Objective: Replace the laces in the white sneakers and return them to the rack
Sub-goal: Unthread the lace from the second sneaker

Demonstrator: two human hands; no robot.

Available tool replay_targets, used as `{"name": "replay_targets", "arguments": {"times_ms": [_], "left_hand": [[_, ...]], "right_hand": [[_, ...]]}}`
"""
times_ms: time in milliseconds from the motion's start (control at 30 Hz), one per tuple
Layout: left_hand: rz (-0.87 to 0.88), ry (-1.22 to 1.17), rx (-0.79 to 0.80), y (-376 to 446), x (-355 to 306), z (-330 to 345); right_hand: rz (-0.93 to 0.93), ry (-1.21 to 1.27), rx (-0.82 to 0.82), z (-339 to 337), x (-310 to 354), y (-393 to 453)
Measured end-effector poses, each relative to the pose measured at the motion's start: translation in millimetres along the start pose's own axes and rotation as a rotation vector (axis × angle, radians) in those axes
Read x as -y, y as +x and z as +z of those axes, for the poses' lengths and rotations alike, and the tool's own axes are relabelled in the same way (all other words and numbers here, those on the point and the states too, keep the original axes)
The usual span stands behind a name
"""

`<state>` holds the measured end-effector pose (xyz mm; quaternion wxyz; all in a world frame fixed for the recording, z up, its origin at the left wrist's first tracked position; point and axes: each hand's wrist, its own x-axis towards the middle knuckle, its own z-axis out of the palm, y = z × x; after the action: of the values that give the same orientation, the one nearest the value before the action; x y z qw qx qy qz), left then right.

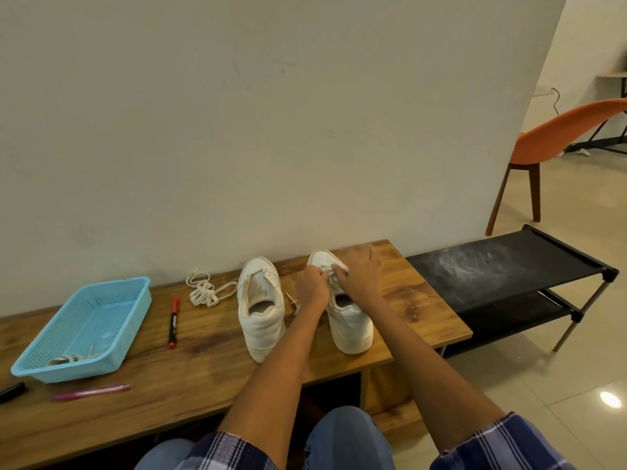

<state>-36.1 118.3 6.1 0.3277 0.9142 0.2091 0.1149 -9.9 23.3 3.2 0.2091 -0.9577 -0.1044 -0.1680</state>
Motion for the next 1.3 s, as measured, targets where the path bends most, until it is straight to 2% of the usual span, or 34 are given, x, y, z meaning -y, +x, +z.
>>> {"name": "replay_targets", "arguments": {"times_ms": [67, 100, 167, 233, 300, 367, 467, 500, 533, 567, 667, 733, 800, 967, 1033, 1100, 1233, 1300], "left_hand": [[-0.001, -0.013, 0.0, 1, 1, 2], [0.004, -0.011, 0.0, 2, 2, 3], [0.013, 0.008, -0.003, 2, 2, 2], [0.012, 0.024, -0.001, 2, 1, 2], [0.013, 0.016, 0.007, 3, 0, 3], [0.01, 0.013, 0.01, 3, 0, 5], [0.004, 0.007, 0.01, 4, 1, 5], [0.004, 0.007, 0.009, 5, 1, 6], [0.004, 0.007, 0.008, 5, 2, 7], [0.006, 0.008, 0.008, 5, 3, 7], [0.006, 0.012, 0.007, 5, 3, 6], [0.007, 0.022, 0.013, 5, 2, 7], [0.007, 0.015, 0.013, 4, 2, 7], [0.003, -0.003, 0.022, 7, 3, 11], [-0.003, -0.014, 0.026, 7, 3, 11], [0.002, -0.006, 0.024, 7, 4, 10], [0.012, -0.015, 0.033, 6, 5, 7], [0.01, -0.03, 0.031, 7, 5, 8]], "right_hand": [[-0.062, -0.032, 0.202, 4, 0, 4], [-0.059, 0.023, 0.192, 4, -1, 4], [0.03, 0.174, -0.013, 4, -4, 4], [0.196, 0.273, -0.244, 3, -8, 1], [0.261, 0.308, -0.336, 3, -11, 0], [0.159, 0.297, -0.233, 6, -9, 1], [-0.074, 0.147, 0.123, 15, -8, 7], [-0.096, 0.151, 0.181, 16, -9, 10], [-0.084, 0.186, 0.166, 16, -9, 11], [-0.043, 0.224, 0.087, 15, -9, 11], [0.219, 0.413, -0.319, 8, -11, 4], [0.303, 0.45, -0.428, 5, -12, 0], [0.266, 0.368, -0.36, 3, -9, 0], [-0.014, 0.108, 0.119, 9, -7, 3], [-0.044, 0.067, 0.142, 13, -7, 6], [-0.031, 0.154, -0.029, 10, -5, 6], [0.31, 0.605, -0.57, -9, -10, 9], [0.417, 0.727, -0.685, -17, -16, 16]]}}
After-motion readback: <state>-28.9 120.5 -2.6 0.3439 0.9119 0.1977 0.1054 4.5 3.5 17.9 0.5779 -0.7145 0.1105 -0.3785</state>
